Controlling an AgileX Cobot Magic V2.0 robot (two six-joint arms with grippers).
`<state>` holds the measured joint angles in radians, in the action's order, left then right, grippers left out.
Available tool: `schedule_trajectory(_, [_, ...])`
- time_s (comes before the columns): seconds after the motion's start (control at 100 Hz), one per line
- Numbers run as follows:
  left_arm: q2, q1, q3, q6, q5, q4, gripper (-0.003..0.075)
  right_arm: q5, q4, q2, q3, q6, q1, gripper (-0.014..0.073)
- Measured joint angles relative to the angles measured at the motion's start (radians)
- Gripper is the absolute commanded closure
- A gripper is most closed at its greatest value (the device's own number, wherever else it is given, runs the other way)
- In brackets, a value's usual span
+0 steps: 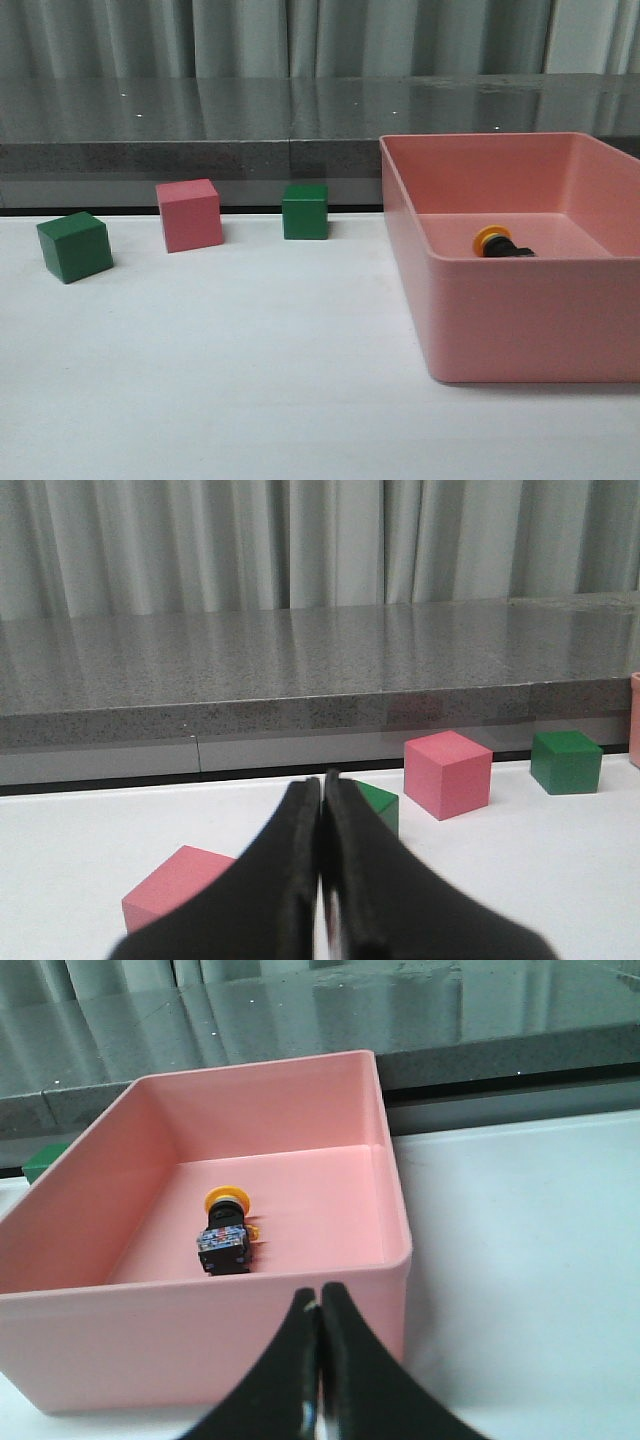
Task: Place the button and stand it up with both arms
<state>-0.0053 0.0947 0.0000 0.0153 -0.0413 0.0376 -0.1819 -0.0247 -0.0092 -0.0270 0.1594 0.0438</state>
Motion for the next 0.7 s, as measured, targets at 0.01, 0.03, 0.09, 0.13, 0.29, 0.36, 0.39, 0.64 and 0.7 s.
schedule_trajectory(0.01, [0.000,0.000,0.000,0.000,0.000,0.000,0.0740,0.000,0.000,0.000,0.000,0.000,0.000,0.0654])
schedule_trajectory(0.03, [0.000,0.000,0.000,0.000,0.000,0.000,0.0740,0.000,0.000,0.000,0.000,0.000,0.000,0.0654])
schedule_trajectory(0.09, [0.000,0.000,0.000,0.000,0.000,0.000,0.0740,0.008,0.000,0.000,-0.002,0.000,0.000,0.0654])
schedule_trajectory(0.13, [0.000,0.000,0.000,0.000,0.000,0.000,0.0740,0.031,0.000,0.000,-0.002,0.000,0.000,0.0654])
schedule_trajectory(0.29, [0.000,0.000,0.000,0.000,0.000,0.000,0.0740,0.132,0.000,0.000,0.015,0.001,0.000,0.0654])
schedule_trajectory(0.36, [0.000,0.000,0.000,0.000,0.000,0.000,0.0740,0.111,0.000,0.003,0.078,0.001,0.000,0.0654])
schedule_trajectory(0.39, [0.000,0.000,0.000,0.000,0.000,0.000,0.0740,0.092,0.000,0.012,0.127,0.001,0.000,0.0654])
schedule_trajectory(0.64, [0.000,0.000,0.000,0.000,0.000,0.000,0.0740,-0.112,0.025,0.339,0.538,0.001,0.000,0.0654])
schedule_trajectory(0.7, [0.000,0.000,0.000,0.000,0.000,0.000,0.0740,-0.150,0.047,0.445,0.633,0.001,0.000,0.0654])
